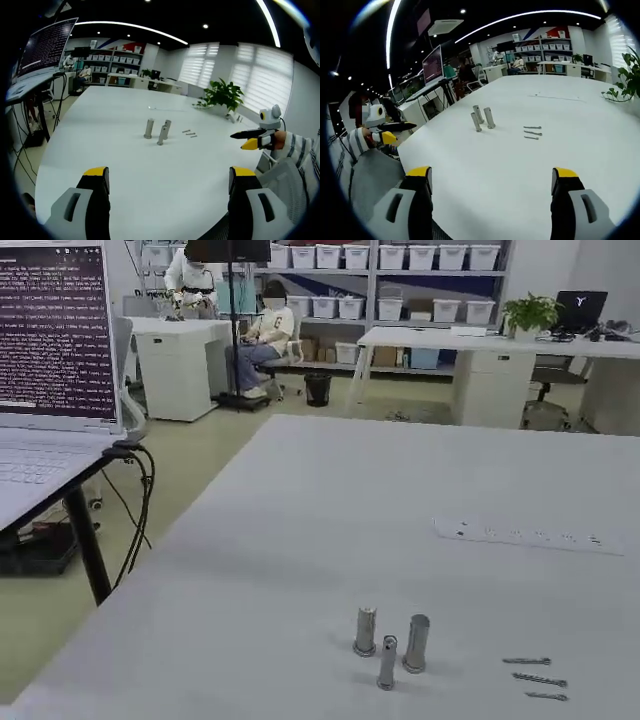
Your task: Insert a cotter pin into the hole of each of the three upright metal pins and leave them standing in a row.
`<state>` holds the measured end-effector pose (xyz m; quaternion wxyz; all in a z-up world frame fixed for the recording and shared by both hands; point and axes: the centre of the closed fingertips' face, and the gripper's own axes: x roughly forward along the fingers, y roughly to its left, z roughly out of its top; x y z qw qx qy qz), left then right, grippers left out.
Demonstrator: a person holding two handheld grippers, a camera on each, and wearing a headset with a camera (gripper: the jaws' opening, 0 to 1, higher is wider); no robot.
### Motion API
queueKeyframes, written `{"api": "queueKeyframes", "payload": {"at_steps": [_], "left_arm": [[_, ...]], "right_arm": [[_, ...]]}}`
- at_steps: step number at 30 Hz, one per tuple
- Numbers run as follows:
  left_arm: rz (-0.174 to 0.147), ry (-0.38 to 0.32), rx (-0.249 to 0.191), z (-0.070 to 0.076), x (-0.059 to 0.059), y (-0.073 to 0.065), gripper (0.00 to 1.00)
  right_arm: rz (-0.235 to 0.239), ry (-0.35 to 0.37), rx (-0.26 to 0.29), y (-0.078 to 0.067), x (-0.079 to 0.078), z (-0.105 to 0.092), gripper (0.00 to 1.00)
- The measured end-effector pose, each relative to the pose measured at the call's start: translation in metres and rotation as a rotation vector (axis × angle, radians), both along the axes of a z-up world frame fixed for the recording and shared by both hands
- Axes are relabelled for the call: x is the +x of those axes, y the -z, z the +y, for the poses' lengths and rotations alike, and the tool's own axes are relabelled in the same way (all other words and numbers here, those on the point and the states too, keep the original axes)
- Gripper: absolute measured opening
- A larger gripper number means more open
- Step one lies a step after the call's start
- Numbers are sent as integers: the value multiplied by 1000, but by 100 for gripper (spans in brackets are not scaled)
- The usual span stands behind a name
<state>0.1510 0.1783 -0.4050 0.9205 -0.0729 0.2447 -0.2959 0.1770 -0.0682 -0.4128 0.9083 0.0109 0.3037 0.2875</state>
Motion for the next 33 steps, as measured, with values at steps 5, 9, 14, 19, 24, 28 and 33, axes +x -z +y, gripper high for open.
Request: {"api": "queueKeyframes", "payload": {"at_steps": [5,9,14,19,24,28,33], "left_arm": [[9,18,18,1,-1,1,99],[10,15,10,2,0,-1,99],[19,13,16,2,1,0,99],[19,12,6,2,1,0,99],[22,22,10,1,0,1,99],[27,29,8,-1,-1,1,99],[29,36,9,-2,-2,0,99]], "right_arm": [[-2,32,66,-8,2,1,97],[2,43,80,-9,1,-1,97],[8,51,67,-8,-2,-5,97],[13,54,56,-7,-2,-7,96],[13,48,45,-9,-2,-7,96],[13,46,41,-9,-1,-7,96],[14,41,37,-10,-1,-7,96]]}}
